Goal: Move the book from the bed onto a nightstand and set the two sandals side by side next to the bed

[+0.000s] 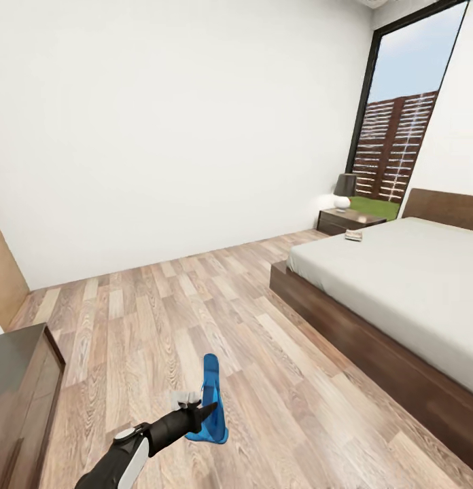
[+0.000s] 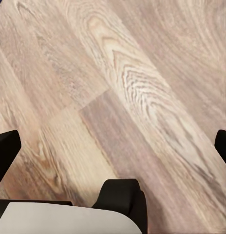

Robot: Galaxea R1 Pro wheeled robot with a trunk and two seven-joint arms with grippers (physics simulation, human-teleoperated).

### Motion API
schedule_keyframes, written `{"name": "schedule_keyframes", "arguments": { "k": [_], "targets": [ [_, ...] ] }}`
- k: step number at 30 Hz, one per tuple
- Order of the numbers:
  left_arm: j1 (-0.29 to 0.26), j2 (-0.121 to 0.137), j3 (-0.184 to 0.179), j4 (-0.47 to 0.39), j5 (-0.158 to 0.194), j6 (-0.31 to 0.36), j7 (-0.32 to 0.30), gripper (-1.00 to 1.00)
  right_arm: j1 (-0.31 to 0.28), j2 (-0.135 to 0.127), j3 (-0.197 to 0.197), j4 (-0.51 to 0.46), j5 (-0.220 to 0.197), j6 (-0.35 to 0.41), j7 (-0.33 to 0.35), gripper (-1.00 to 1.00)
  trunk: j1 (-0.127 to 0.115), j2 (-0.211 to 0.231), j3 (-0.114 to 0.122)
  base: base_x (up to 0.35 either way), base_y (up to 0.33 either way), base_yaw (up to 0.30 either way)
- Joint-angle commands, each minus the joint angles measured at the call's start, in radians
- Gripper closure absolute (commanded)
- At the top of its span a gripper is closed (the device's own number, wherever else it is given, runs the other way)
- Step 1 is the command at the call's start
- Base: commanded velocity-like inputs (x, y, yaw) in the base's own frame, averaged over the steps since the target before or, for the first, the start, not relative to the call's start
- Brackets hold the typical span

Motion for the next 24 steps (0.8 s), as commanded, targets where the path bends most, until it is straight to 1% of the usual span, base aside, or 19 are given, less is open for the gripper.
{"name": "schedule_keyframes", "arguments": {
  "k": [1, 3, 8, 11, 24],
  "targets": [
    [0.0, 0.0, 0.001, 0.0, 0.01, 0.011, -0.004, 1.0, 0.0, 0.0, -0.003, -0.001, -0.009, 0.007, 0.005, -1.0, 0.0, 0.0, -0.001, 0.021, 0.0, -0.3],
    [0.0, 0.0, 0.001, 0.0, 0.01, 0.011, -0.004, 1.0, 0.0, 0.0, -0.003, -0.001, -0.009, 0.007, 0.005, -1.0, 0.0, 0.0, -0.001, 0.102, 0.0, -0.3],
    [0.0, 0.0, 0.001, 0.0, 0.01, 0.011, -0.003, 1.0, 0.0, 0.0, -0.003, -0.001, -0.009, 0.007, 0.005, -1.0, 0.0, 0.0, -0.001, 0.248, -0.047, -0.3],
    [0.0, 0.0, 0.001, 0.0, 0.01, 0.011, -0.003, 1.0, 0.0, 0.0, -0.002, -0.001, -0.009, 0.007, 0.005, -1.0, 0.0, 0.0, -0.001, 0.151, -0.069, -0.3],
    [0.0, 0.0, 0.001, -0.001, 0.01, 0.011, -0.005, 1.0, 0.0, 0.0, -0.002, -0.001, -0.009, 0.007, 0.005, -1.0, 0.0, 0.0, -0.001, 0.015, -0.007, -0.3]
  ]
}}
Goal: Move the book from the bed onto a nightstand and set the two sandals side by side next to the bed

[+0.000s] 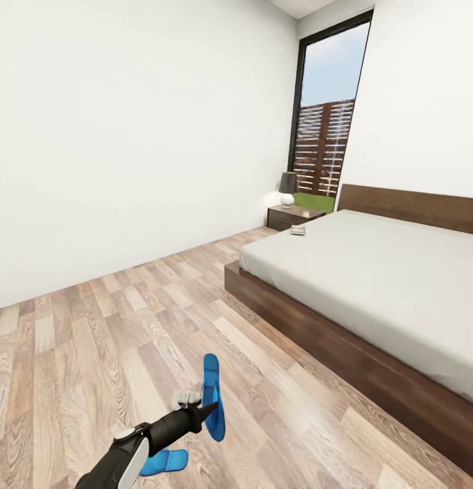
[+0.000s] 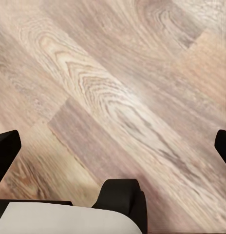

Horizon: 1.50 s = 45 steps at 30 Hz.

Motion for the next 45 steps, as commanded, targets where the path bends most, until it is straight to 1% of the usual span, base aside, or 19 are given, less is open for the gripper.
{"name": "schedule_keyframes", "arguments": {
  "k": [1, 28, 36, 45],
  "targets": [
    [-0.001, 0.0, 0.001, 0.0, 0.01, 0.011, -0.004, 1.0, 0.0, 0.0, -0.003, -0.001, -0.008, 0.007, 0.005, -1.0, 0.0, 0.0, -0.001, 0.0, 0.0, -0.3],
    [-0.001, 0.001, 0.002, -0.001, 0.01, 0.011, -0.004, 1.0, 0.0, 0.0, -0.003, -0.001, -0.008, 0.007, 0.004, -1.0, 0.0, 0.0, -0.001, 0.004, 0.0, -0.3],
    [-0.001, 0.001, 0.003, -0.001, 0.01, 0.011, -0.004, 1.0, 0.0, 0.0, -0.003, -0.001, -0.008, 0.007, 0.004, -1.0, 0.0, 0.0, -0.001, 0.136, -0.004, -0.3],
    [0.0, 0.001, 0.003, -0.001, 0.01, 0.011, -0.004, 1.0, 0.0, 0.0, -0.003, -0.001, -0.008, 0.007, 0.004, -1.0, 0.0, 0.0, -0.001, 0.202, -0.094, -0.3]
  ]
}}
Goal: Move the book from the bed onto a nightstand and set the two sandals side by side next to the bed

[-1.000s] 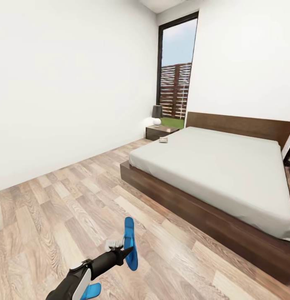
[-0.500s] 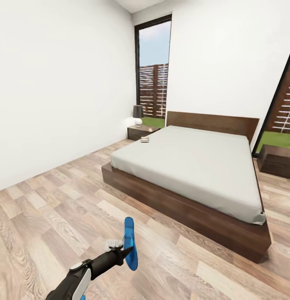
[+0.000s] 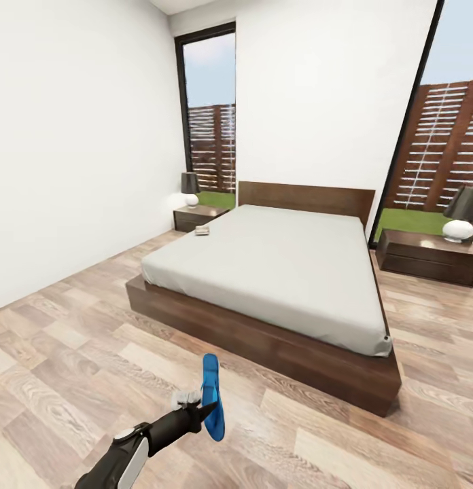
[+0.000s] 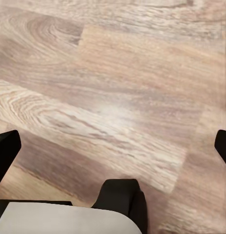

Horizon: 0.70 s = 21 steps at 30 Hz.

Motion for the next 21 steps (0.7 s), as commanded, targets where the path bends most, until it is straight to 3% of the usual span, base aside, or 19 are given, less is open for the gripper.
{"name": "schedule_keyframes", "arguments": {
  "k": [1, 11, 21],
  "targets": [
    [-0.001, 0.0, 0.001, 0.0, 0.01, 0.011, -0.004, 1.0, 0.0, 0.0, -0.003, -0.001, -0.009, 0.007, 0.005, -1.0, 0.0, 0.0, -0.001, 0.277, -0.104, -0.3],
    [-0.001, 0.0, 0.001, 0.0, 0.01, 0.011, -0.004, 1.0, 0.0, 0.0, -0.003, -0.001, -0.009, 0.007, 0.005, -1.0, 0.0, 0.0, -0.001, 0.273, -0.096, -0.3],
    [-0.001, 0.001, 0.001, 0.0, 0.01, 0.011, -0.004, 1.0, 0.0, 0.0, -0.003, 0.0, -0.009, 0.007, 0.005, -1.0, 0.0, 0.0, -0.001, 0.081, -0.01, -0.238]
  ]
}}
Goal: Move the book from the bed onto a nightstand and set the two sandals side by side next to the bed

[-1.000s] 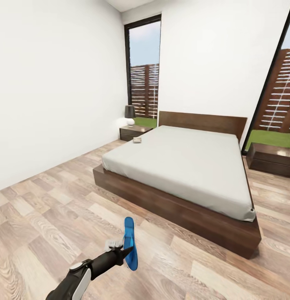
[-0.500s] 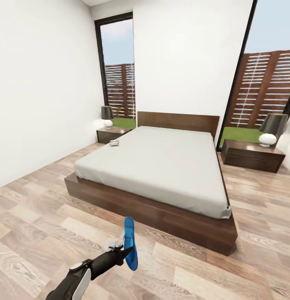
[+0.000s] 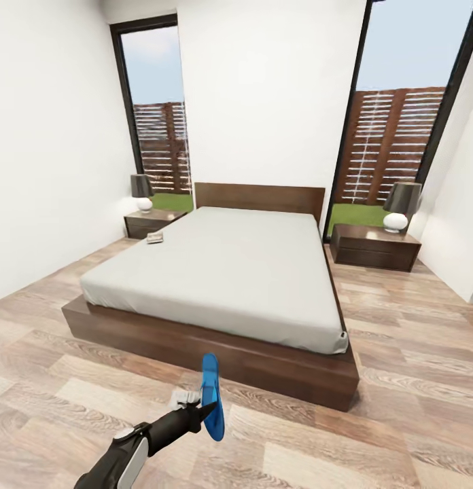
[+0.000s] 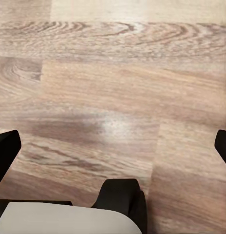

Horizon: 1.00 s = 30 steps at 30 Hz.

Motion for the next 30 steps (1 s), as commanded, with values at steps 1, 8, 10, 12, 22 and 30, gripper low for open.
{"name": "schedule_keyframes", "arguments": {
  "k": [1, 8, 10, 12, 22, 30],
  "targets": [
    [0.0, 0.0, 0.001, 0.0, 0.009, 0.011, -0.004, 1.0, 0.0, 0.0, -0.003, -0.001, -0.009, 0.007, 0.005, -1.0, 0.0, 0.0, -0.001, 0.25, 0.0, -0.03],
    [0.0, 0.0, 0.001, 0.0, 0.009, 0.011, -0.004, 1.0, 0.0, 0.0, -0.003, -0.002, -0.01, 0.007, 0.006, -1.0, 0.0, 0.0, -0.001, 0.306, 0.0, -0.007],
    [0.0, 0.0, 0.001, 0.0, 0.009, 0.011, -0.004, 1.0, 0.0, 0.0, -0.003, -0.002, -0.01, 0.007, 0.007, -1.0, 0.0, 0.0, -0.001, 0.322, 0.0, -0.001],
    [0.0, 0.0, 0.001, 0.0, 0.009, 0.011, -0.004, 1.0, 0.0, 0.0, -0.003, -0.002, -0.01, 0.007, 0.007, -1.0, 0.0, 0.0, -0.001, 0.319, 0.0, 0.0],
    [0.0, 0.0, 0.001, 0.0, 0.009, 0.011, -0.004, 1.0, 0.0, 0.0, -0.003, -0.002, -0.01, 0.007, 0.007, -1.0, 0.0, 0.0, -0.001, 0.165, 0.0, 0.072],
    [0.0, -0.001, 0.001, 0.0, 0.009, 0.011, -0.004, 1.0, 0.0, 0.0, -0.003, -0.002, -0.01, 0.007, 0.007, -1.0, 0.0, 0.0, -0.002, 0.005, 0.0, 0.249]
  ]
}}
